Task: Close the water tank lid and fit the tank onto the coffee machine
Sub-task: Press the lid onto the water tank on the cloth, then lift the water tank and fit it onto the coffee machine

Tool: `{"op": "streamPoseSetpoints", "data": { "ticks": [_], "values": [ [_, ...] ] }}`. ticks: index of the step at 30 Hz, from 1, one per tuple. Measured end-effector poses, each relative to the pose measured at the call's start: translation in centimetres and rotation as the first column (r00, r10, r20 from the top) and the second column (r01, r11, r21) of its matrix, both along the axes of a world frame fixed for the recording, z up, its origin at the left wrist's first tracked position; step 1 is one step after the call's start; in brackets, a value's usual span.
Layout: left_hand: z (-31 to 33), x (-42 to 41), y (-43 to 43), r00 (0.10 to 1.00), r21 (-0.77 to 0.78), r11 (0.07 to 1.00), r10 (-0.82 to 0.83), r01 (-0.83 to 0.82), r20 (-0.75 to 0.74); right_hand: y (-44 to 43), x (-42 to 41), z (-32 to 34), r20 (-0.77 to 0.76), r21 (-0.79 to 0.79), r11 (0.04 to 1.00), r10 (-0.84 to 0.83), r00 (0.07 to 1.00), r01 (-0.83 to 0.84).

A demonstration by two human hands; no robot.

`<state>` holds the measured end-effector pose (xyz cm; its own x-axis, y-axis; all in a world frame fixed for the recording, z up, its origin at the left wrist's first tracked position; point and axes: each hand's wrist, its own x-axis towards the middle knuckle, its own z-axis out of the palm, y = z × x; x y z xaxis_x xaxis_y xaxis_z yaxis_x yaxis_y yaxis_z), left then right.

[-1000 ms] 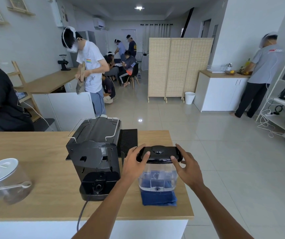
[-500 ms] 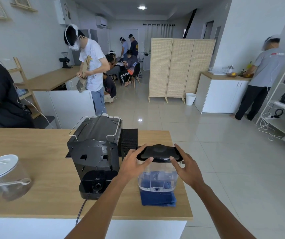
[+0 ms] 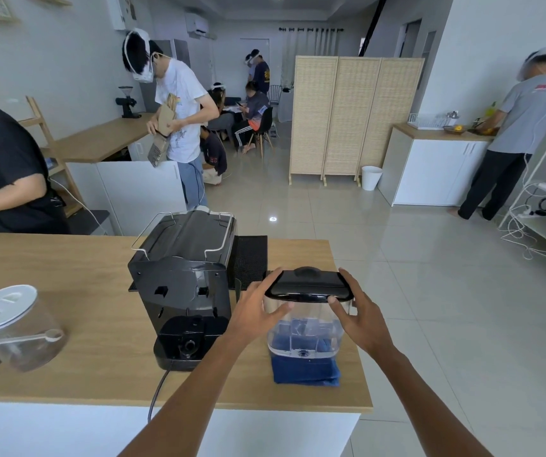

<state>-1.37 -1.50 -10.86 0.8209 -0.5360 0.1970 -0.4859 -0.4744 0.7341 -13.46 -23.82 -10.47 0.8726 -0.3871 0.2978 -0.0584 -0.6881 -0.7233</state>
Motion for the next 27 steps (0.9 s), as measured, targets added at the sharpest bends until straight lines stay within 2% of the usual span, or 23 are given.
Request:
{"op": "streamPoseSetpoints", "data": {
  "ticks": [4, 6, 11, 14, 20, 27],
  "values": [
    [0.0, 0.6, 0.1, 1.000, 0.008, 1.000, -0.022, 0.022, -0.009, -0.2, 0.0, -0.8, 0.058, 0.127, 0.986, 0.105, 0.993, -0.112],
    [-0.1, 1.1, 0.2, 0.998, 0.024, 0.999, -0.048, 0.049, -0.031, -0.6, 0.1, -0.7, 0.038, 0.174, 0.975, 0.135, 0.990, -0.139],
    [-0.5, 1.1, 0.7, 0.996, 0.069, 0.995, -0.071, 0.074, -0.044, -1.4, 0.3, -1.6, 0.020, 0.184, 0.967, 0.172, 0.985, -0.173],
    [-0.8, 0.6, 0.4, 0.995, 0.029, 0.998, -0.052, 0.054, -0.085, -1.5, 0.5, -2.5, 0.022, 0.236, 0.957, 0.169, 0.985, -0.169],
    [-1.7, 0.9, 0.1, 0.974, -0.091, 0.992, -0.107, 0.090, -0.201, -2.1, 1.1, -2.8, 0.003, 0.243, 0.958, 0.156, 0.988, -0.152],
    [-1.6, 1.4, 0.6, 0.960, -0.119, 0.987, -0.134, 0.107, -0.248, -2.0, 1.7, -2.2, -0.007, 0.262, 0.952, 0.165, 0.986, -0.157]
  ]
}}
